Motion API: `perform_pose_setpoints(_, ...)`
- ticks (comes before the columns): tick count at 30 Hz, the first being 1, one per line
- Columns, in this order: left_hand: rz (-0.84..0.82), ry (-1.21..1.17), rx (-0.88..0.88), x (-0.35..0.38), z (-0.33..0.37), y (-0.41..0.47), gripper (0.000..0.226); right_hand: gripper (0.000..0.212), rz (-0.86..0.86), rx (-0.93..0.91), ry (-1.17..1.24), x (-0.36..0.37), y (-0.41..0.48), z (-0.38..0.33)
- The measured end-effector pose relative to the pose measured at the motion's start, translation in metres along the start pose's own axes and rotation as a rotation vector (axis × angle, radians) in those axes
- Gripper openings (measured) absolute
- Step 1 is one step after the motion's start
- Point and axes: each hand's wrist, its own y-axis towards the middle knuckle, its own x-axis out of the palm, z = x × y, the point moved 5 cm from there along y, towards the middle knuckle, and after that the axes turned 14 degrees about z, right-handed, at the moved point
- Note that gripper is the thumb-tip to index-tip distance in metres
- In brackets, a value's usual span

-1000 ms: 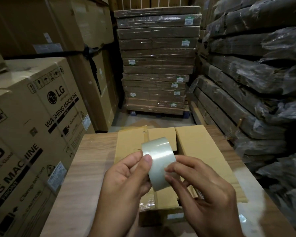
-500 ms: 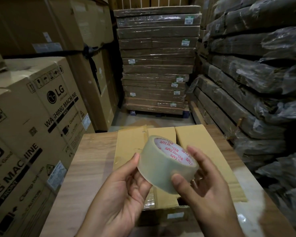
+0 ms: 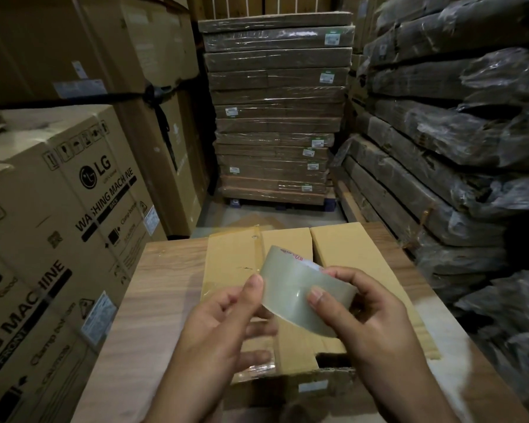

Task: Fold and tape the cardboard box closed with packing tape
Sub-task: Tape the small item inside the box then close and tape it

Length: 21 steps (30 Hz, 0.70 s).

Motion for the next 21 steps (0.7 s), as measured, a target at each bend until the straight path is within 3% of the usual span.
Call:
perform_pose_setpoints(3,0.000,0.094,0.180,-0.007,0.007,0.005,0.066,0.049,-0.078,0.066,-0.066,0.003,0.005,0.001)
perform_pose_setpoints(7,-0.230,0.106,0.227,0.001,0.006,0.004,0.061,0.023,-0.162,0.195,-0.042,0.010,0.006,0.003)
perform_pose_setpoints(11,-0.182,0.112,0.316,0.002,0.006,0.004,0.048,0.027,-0.174,0.162,-0.133,0.015,0.005,0.004)
perform_pose_setpoints(13,-0.156,0.062,0.282,0.003,0.004,0.005,0.051,0.044,-0.129,0.021,-0.246,0.016,0.006,0.002)
perform_pose_setpoints(15,-0.107,0.031,0.257,0.002,-0.001,0.009,0.054,0.050,-0.096,-0.236,-0.334,0.016,0.004,-0.009)
perform_pose_setpoints(18,-0.066,-0.011,0.252,0.002,-0.001,0.010,0.051,0.041,-0.205,-0.578,-0.332,0.018,-0.003,-0.029)
perform_pose_setpoints(21,-0.062,-0.018,0.306,0.003,0.005,0.009,0.047,0.025,-0.345,-0.663,-0.332,0.020,-0.004,-0.035)
